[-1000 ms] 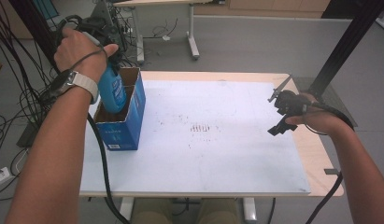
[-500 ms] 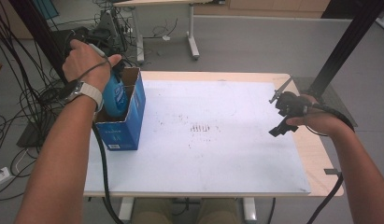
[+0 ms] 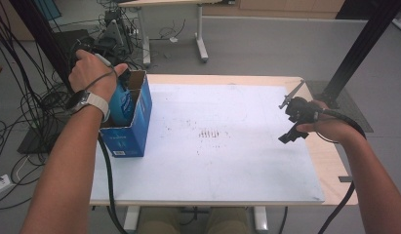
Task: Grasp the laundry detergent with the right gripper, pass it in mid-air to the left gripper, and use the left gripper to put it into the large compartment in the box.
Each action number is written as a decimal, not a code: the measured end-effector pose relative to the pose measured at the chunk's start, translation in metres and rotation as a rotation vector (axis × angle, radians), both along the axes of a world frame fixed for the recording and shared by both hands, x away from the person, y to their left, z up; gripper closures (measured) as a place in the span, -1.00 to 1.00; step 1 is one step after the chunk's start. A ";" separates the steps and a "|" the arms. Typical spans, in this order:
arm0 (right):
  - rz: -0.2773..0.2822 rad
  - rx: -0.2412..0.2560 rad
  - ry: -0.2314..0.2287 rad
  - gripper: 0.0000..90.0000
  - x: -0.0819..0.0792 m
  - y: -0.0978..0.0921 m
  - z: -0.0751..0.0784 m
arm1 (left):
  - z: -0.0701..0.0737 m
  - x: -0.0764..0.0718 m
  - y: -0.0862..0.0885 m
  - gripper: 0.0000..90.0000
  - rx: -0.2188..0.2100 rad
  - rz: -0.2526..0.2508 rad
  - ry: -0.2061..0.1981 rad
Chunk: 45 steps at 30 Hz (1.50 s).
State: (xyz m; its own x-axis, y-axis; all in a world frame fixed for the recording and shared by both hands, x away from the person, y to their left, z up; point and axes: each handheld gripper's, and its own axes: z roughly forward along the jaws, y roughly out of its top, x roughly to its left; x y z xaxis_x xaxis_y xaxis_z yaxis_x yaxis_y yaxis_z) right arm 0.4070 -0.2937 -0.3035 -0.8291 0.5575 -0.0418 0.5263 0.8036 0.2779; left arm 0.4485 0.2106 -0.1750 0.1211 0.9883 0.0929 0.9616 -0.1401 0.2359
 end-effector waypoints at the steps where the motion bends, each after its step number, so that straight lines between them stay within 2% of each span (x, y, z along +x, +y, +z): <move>1: 0.000 -0.002 0.000 -0.85 0.000 0.000 0.000 | -0.002 0.000 0.000 -0.16 0.000 0.000 -0.003; 6: -0.006 -0.002 -0.002 -0.85 -0.001 -0.002 0.000 | -0.009 0.001 0.002 -0.16 0.002 0.000 0.006; 11: -0.014 -0.005 -0.003 -0.85 -0.001 -0.003 0.000 | -0.015 0.001 0.004 -0.16 -0.008 -0.002 -0.001; 16: -0.012 -0.004 -0.007 -0.85 -0.002 -0.003 0.000 | -0.022 0.002 0.003 -0.16 0.001 -0.008 -0.001; 22: -0.017 -0.004 0.000 -0.85 -0.003 -0.003 -0.003 | -0.030 0.003 0.004 -0.16 -0.012 -0.002 -0.005; 28: -0.022 -0.008 0.002 -0.85 -0.002 -0.004 -0.005 | -0.037 0.004 0.003 -0.16 -0.007 0.000 -0.005; 45: -0.034 -0.006 0.016 -0.85 -0.003 -0.006 -0.010 | -0.058 0.005 0.005 -0.16 -0.025 0.004 0.011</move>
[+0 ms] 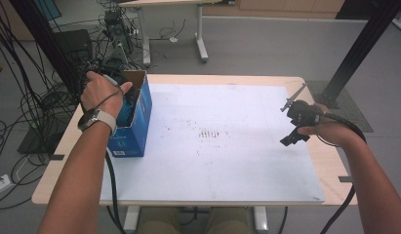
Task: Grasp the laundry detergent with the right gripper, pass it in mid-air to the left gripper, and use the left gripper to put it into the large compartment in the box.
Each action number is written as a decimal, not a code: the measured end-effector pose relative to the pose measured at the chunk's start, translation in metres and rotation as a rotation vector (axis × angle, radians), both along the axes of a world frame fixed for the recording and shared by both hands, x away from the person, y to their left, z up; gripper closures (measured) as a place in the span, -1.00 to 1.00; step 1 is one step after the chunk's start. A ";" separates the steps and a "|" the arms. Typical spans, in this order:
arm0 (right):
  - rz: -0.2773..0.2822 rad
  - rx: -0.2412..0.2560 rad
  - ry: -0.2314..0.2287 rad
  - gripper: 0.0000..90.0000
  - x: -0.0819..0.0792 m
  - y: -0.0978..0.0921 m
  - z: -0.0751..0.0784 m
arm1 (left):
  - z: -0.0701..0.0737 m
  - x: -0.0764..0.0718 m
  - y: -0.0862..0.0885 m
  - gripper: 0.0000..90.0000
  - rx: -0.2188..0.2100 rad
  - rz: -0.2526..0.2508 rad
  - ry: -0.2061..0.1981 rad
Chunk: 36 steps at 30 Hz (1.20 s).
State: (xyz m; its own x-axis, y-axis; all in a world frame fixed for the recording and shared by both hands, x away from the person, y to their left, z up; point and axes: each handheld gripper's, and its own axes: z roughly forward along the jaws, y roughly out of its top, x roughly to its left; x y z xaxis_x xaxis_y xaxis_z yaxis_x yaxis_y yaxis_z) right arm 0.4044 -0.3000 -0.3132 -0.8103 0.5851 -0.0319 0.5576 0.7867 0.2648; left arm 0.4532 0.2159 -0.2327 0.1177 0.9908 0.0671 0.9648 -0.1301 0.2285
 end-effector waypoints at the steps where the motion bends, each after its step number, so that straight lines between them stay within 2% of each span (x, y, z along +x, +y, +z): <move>1: 0.001 0.000 0.000 -0.85 0.000 0.000 0.000 | -0.001 0.000 0.000 -0.16 -0.002 0.001 -0.002; 36: -0.005 0.004 0.011 -0.85 -0.002 -0.004 -0.005 | -0.019 0.002 0.001 -0.16 0.011 0.010 0.002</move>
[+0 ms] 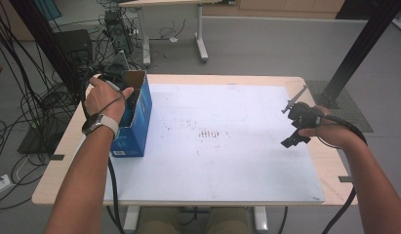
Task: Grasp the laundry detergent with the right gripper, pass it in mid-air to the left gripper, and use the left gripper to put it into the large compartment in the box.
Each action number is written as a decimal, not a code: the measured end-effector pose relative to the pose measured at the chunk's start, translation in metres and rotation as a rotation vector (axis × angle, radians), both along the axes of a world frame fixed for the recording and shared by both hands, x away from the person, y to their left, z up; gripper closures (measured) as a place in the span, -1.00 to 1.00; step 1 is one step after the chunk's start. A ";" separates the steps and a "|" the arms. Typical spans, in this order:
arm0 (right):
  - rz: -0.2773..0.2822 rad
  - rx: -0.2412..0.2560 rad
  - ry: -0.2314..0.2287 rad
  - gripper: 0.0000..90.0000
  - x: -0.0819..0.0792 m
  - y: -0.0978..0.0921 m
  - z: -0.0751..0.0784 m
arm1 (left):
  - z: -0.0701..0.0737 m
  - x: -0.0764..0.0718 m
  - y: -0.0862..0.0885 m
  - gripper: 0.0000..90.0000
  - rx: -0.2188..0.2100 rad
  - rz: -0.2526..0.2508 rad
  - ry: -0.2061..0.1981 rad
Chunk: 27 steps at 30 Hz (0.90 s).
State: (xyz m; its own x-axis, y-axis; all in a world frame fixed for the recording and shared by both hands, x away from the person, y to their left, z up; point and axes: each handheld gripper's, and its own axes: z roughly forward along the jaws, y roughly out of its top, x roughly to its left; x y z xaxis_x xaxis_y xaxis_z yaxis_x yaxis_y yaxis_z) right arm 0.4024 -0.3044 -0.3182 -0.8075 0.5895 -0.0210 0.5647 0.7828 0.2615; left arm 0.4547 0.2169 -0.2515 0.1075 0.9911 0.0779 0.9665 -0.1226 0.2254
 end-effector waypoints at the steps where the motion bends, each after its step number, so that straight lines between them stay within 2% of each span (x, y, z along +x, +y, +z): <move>1: -0.001 0.001 -0.002 -0.85 0.000 0.000 0.000 | -0.001 0.000 0.000 -0.16 0.001 -0.001 0.000; 19: -0.010 0.000 0.005 -0.85 -0.001 -0.003 -0.001 | -0.015 0.002 -0.001 -0.16 0.002 -0.005 0.024; 27: -0.011 -0.002 0.011 -0.85 -0.001 -0.003 -0.004 | -0.021 0.002 0.002 -0.16 -0.007 -0.006 0.018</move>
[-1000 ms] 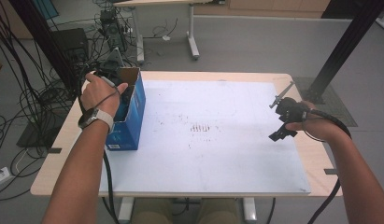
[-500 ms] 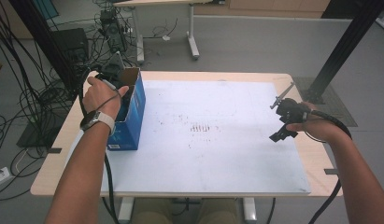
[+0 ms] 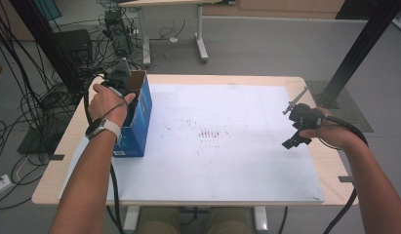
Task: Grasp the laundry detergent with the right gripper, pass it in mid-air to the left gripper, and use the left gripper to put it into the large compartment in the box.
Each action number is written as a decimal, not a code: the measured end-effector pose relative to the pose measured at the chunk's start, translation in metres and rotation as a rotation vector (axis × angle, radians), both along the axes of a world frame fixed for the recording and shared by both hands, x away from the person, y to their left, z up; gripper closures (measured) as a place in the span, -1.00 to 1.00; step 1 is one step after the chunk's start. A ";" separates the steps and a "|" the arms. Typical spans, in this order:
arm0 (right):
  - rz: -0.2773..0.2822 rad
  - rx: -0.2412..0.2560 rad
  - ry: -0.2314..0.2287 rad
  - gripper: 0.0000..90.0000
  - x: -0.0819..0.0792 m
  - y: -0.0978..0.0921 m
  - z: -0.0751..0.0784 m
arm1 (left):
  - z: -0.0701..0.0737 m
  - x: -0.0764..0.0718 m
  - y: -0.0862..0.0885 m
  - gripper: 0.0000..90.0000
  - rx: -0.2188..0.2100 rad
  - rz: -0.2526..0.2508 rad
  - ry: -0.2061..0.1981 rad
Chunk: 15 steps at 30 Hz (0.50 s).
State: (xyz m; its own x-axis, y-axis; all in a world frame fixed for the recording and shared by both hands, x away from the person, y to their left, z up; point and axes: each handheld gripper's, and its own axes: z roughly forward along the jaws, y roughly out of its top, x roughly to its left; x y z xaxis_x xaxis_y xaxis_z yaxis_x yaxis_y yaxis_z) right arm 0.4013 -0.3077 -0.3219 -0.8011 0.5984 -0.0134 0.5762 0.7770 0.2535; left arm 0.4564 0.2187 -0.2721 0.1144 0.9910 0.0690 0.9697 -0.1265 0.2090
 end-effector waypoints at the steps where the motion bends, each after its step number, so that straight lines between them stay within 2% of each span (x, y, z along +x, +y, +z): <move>1: 0.001 0.001 0.000 -0.85 0.000 0.000 0.000 | 0.000 0.000 0.000 -0.16 0.000 -0.001 0.002; 15: 0.003 -0.004 -0.004 -0.85 0.000 0.001 0.002 | 0.000 0.000 -0.001 -0.17 0.006 -0.003 0.002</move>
State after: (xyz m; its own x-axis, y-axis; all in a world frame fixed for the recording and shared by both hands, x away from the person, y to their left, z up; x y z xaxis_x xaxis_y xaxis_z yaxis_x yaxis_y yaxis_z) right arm 0.4010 -0.3063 -0.3202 -0.8029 0.5958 -0.0189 0.5727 0.7799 0.2526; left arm 0.4560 0.2173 -0.2725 0.1177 0.9902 0.0746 0.9698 -0.1308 0.2059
